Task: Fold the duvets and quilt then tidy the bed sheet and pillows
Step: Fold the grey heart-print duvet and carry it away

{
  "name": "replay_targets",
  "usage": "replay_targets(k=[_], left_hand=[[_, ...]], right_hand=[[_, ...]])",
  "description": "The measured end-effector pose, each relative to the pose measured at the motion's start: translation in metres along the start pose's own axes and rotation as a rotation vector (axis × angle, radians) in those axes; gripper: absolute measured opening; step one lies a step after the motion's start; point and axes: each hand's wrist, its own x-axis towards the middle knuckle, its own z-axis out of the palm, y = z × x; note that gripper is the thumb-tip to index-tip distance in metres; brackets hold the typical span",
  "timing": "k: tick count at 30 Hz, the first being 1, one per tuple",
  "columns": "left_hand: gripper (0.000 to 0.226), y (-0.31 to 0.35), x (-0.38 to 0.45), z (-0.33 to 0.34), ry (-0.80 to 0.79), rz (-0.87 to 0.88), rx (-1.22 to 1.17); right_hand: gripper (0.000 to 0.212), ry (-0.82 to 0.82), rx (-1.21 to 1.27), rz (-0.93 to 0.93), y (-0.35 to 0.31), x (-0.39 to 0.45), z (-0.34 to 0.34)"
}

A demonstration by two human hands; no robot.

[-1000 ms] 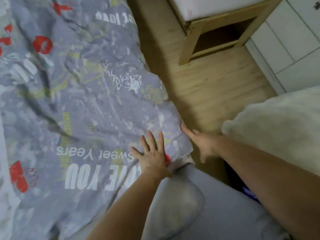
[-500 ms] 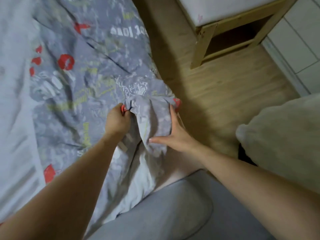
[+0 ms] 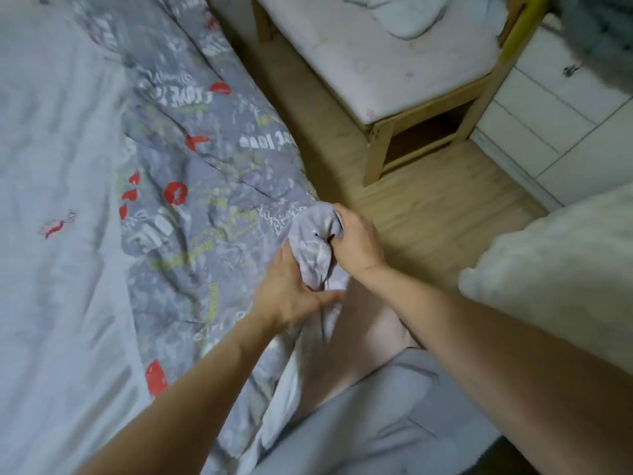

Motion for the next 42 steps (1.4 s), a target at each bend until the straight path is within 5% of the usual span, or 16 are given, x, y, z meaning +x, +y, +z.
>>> replay_targets(k=[2,4,8,10,13,16,18,22,26,30,37,42], left_hand=[[0.137,0.013,-0.013,0.007,-0.014,-0.072,0.234],[0.130,0.027,-0.025,0.009,0.046,-0.141,0.383],[0.047,0.083,-0.054,-0.005,0.088,0.125,0.494],[0.025,0.128,-0.073,-0.023,0.128,0.165,0.622],[0.030,0.187,-0.119,-0.033,0.165,0.199,0.759],[0.012,0.205,-0.177,0.003,-0.182,0.235,0.809],[0.014,0.203,-0.188,0.012,-0.364,0.227,0.742],[0.027,0.196,-0.190,-0.007,-0.394,0.028,0.388],[0.043,0.161,-0.206,-0.032,-0.372,-0.076,0.460],[0.040,0.103,-0.217,-0.056,-0.349,-0.209,0.521],[0.037,0.017,-0.210,-0.088,-0.205,-0.343,0.432],[0.027,-0.073,-0.163,-0.070,-0.104,-0.582,0.110]], right_hand=[[0.029,0.015,-0.028,-0.036,-0.018,-0.011,-0.019],[0.031,0.026,-0.051,-0.069,-0.030,-0.032,-0.042],[0.029,0.068,-0.155,-0.104,-0.051,-0.067,-0.104],[0.028,0.125,-0.159,-0.159,-0.063,-0.080,-0.142],[0.026,0.157,-0.050,-0.182,-0.059,-0.118,-0.194],[0.043,-0.227,-0.569,-0.114,-0.036,-0.176,-0.210],[0.043,-0.332,-0.702,-0.165,-0.033,-0.196,-0.215],[0.034,-0.299,-0.666,-0.062,-0.018,-0.198,-0.236],[0.030,-0.400,-0.906,0.072,-0.005,-0.207,-0.240],[0.024,-0.373,-0.771,0.028,-0.023,-0.196,-0.215],[0.023,-0.655,-0.691,-0.086,-0.086,-0.166,-0.092],[0.014,-0.809,-0.646,-0.100,-0.108,-0.155,0.016]])
